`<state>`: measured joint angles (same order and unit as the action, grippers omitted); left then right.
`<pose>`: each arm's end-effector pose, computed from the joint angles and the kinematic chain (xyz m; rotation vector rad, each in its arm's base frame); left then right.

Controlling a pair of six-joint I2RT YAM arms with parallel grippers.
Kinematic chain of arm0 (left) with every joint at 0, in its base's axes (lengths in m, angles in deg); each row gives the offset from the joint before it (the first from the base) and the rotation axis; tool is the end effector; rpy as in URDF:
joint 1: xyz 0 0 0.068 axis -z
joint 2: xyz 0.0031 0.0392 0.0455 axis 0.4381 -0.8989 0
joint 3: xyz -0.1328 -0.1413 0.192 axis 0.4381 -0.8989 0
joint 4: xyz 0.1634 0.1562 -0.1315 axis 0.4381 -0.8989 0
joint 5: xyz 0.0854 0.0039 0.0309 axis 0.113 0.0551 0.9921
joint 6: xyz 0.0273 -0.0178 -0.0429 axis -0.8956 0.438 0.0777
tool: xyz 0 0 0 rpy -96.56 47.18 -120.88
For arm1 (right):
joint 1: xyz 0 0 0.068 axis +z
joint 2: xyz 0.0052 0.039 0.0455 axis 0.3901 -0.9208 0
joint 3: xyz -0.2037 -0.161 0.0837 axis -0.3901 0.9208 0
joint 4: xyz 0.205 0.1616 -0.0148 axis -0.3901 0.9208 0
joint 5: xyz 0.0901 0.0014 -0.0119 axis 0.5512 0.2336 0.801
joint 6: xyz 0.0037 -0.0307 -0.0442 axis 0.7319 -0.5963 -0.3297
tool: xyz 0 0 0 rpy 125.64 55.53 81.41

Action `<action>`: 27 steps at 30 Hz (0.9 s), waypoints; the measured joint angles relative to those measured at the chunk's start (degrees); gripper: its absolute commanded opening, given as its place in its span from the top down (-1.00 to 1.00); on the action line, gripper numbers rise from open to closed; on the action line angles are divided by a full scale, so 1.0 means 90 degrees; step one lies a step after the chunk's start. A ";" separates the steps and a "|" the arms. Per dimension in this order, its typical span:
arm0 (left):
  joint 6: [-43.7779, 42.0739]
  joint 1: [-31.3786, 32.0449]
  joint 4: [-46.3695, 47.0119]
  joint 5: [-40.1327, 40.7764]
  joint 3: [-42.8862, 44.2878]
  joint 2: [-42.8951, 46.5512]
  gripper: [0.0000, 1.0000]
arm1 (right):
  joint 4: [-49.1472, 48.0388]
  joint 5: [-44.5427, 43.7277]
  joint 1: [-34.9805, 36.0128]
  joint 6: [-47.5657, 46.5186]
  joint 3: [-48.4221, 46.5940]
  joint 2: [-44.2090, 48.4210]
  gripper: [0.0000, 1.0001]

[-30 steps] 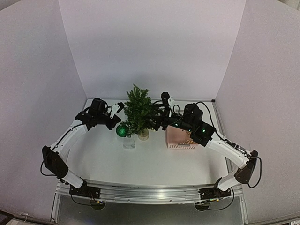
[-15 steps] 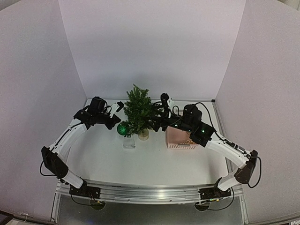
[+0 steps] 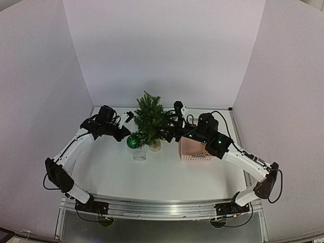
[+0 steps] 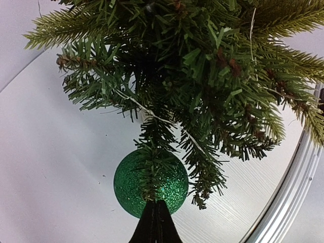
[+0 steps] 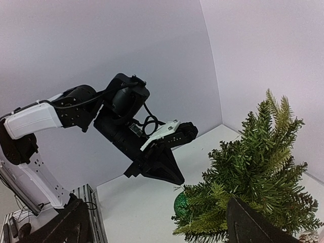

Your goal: Decorate the small christmas tree

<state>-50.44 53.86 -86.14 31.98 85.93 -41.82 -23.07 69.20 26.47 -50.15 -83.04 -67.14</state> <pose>0.2853 -0.1646 0.3516 1.0048 2.2148 -0.5340 0.2248 0.2746 0.4356 -0.7053 1.4598 0.9956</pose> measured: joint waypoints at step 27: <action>0.0589 0.0035 0.0532 -0.0239 -0.0106 -0.0287 1.00 | 0.0000 -0.0050 0.0000 -0.0005 0.0024 0.0017 -0.82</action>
<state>-45.14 54.18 -81.35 29.83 84.98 -44.40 -23.07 68.75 26.47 -50.19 -82.82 -66.99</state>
